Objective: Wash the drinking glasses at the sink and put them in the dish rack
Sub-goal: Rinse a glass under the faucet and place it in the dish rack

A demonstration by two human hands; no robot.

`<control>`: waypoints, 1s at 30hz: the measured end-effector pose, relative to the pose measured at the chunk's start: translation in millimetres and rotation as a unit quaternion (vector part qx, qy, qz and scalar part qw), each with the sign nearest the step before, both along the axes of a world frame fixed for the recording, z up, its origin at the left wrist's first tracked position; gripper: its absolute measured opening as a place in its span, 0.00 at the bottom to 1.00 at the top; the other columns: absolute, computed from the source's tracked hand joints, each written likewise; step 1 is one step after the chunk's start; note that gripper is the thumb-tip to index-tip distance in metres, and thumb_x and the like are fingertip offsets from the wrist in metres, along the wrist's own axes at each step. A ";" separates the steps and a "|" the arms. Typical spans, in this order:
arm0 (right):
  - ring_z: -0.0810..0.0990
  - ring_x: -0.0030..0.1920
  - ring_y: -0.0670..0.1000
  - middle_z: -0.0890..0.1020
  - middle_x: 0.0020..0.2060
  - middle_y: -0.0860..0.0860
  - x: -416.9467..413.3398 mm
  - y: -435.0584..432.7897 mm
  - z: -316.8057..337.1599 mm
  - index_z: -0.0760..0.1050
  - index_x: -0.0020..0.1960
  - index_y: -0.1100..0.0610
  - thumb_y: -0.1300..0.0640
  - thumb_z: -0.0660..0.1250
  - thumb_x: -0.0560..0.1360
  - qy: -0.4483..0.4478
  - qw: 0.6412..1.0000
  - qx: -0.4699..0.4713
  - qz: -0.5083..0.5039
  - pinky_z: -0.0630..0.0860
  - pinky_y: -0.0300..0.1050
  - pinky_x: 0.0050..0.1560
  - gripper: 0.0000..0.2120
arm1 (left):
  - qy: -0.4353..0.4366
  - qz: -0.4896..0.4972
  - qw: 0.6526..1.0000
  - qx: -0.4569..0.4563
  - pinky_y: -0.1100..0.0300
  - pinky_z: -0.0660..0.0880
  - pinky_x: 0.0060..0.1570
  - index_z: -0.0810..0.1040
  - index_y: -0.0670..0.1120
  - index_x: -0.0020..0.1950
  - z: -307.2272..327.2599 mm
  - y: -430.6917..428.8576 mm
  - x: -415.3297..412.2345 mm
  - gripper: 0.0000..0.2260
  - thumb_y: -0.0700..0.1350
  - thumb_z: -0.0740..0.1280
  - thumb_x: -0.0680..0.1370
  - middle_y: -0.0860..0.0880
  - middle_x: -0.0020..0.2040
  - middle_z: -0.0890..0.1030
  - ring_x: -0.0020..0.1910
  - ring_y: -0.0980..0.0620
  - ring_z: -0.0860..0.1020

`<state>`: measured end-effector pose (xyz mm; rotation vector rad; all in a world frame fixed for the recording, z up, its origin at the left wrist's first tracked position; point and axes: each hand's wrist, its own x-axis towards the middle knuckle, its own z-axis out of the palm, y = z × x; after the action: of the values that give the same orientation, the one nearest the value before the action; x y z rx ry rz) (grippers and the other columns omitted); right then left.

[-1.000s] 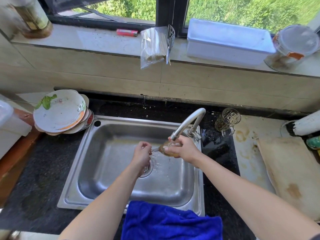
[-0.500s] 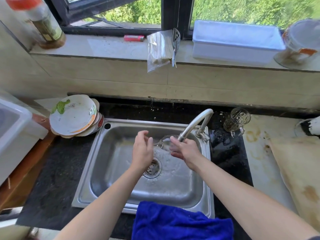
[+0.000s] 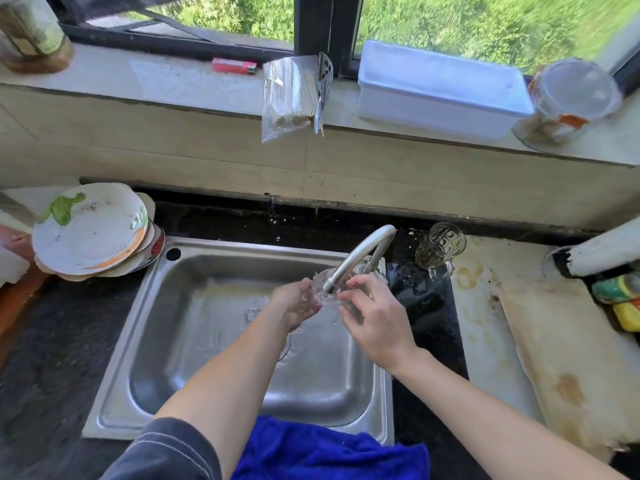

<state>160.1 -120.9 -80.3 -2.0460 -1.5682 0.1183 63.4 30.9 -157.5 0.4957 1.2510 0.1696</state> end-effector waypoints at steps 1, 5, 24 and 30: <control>0.78 0.50 0.51 0.77 0.50 0.49 -0.8 2.2 -0.9 0.81 0.51 0.56 0.58 0.71 0.72 0.004 1.000 -0.030 0.005 0.80 0.47 0.45 0.08 | -0.012 0.005 1.000 0.009 0.57 0.79 0.34 0.79 0.39 0.58 2.2 1.7 3.9 0.10 0.41 0.67 0.78 0.42 0.47 0.80 0.39 0.48 0.77; 0.75 0.55 0.50 0.74 0.55 0.47 -6.7 23.2 -3.4 0.78 0.57 0.54 0.51 0.62 0.78 0.056 0.987 -0.151 0.021 0.76 0.49 0.50 0.12 | -0.023 0.000 0.999 0.047 0.61 0.75 0.26 0.80 0.42 0.46 20.8 4.4 9.6 0.04 0.41 0.66 0.79 0.47 0.34 0.78 0.28 0.52 0.75; 0.77 0.57 0.54 0.82 0.54 0.51 -13.5 32.2 1.4 0.78 0.59 0.51 0.50 0.57 0.76 -0.016 0.975 -0.155 0.155 0.81 0.53 0.43 0.17 | 0.062 -0.009 0.988 0.140 0.59 0.69 0.30 0.79 0.39 0.40 22.9 21.7 -18.4 0.08 0.42 0.71 0.76 0.44 0.31 0.77 0.27 0.49 0.71; 0.75 0.58 0.55 0.79 0.59 0.52 -19.2 35.8 2.4 0.77 0.61 0.54 0.56 0.62 0.74 -0.033 0.983 -0.123 0.133 0.81 0.51 0.39 0.16 | 0.090 -0.072 0.975 0.190 0.67 0.56 0.20 0.74 0.43 0.32 27.0 22.3 -20.7 0.13 0.43 0.71 0.75 0.49 0.22 0.71 0.15 0.56 0.64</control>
<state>140.9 -85.1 -77.9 -2.0268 -1.9464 0.3638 42.7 53.2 -130.5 0.9487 1.3597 0.2472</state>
